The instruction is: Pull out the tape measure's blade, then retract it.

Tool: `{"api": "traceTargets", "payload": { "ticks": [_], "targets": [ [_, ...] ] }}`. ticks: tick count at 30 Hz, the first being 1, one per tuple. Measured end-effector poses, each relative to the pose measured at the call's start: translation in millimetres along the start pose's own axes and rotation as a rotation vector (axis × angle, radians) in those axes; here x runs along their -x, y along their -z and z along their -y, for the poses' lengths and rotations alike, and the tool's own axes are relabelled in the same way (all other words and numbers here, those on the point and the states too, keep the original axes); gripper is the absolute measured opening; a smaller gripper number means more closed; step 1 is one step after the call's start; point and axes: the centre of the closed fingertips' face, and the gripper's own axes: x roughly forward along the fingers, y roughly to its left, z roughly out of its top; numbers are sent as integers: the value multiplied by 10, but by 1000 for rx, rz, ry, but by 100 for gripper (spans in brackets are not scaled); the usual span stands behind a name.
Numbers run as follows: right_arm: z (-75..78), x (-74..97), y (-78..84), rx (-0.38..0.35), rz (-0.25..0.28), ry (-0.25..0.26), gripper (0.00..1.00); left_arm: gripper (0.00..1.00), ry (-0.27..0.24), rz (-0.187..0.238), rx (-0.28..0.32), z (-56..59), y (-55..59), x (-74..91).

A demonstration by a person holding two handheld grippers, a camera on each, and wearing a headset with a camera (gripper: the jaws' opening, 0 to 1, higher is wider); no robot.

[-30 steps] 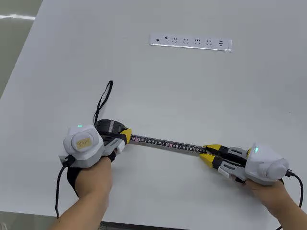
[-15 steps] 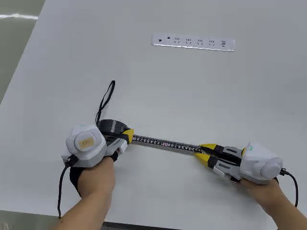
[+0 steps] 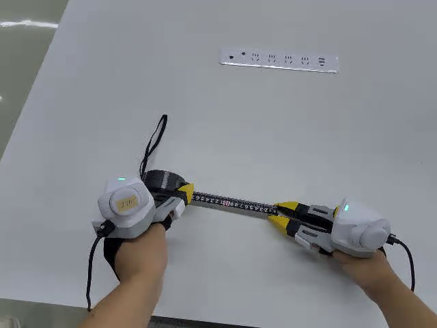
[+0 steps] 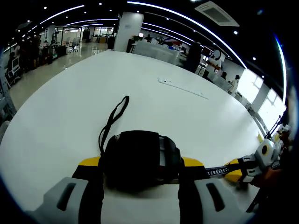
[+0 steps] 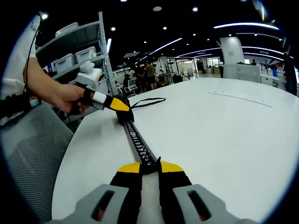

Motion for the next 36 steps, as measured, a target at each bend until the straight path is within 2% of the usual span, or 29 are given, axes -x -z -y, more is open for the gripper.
{"api": "traceTargets", "payload": {
  "ticks": [5,18,36],
  "targets": [
    [-28,-46,-15,3,0,-8,12,62,0,-2,1,3,-1,0],
    [-116,-321,-110,23,-1,-43,12,61,-1,-3,4,7,-12,-2],
    [-252,-586,-167,40,-7,-84,12,61,-2,-5,9,-4,9,-4]
  ]
}}
